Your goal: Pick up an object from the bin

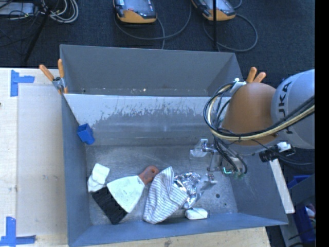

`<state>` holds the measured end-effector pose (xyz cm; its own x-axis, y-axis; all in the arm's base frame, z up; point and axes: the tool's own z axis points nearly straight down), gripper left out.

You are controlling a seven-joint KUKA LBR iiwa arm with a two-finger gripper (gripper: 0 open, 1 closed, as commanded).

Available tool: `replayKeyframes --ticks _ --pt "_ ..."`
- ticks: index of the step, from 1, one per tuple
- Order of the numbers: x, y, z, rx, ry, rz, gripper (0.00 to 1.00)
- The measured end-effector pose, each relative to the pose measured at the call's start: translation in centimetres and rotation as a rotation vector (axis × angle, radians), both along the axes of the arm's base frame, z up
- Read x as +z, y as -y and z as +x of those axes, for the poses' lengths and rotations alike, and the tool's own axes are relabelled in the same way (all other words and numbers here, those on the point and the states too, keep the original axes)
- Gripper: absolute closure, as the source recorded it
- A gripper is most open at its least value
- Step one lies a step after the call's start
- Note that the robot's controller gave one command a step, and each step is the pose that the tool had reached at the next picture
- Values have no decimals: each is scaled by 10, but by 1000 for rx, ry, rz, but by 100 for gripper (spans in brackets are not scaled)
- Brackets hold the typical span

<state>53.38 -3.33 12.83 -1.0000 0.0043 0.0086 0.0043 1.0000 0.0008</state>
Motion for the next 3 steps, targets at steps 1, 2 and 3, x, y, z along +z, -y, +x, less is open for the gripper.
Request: replayKeyframes --ticks 1,2,3 --pt "4 0 2 1 7 0 0" --pt "-49 -6 15 349 4 -3 100" --pt "-49 -6 15 349 5 -3 100"
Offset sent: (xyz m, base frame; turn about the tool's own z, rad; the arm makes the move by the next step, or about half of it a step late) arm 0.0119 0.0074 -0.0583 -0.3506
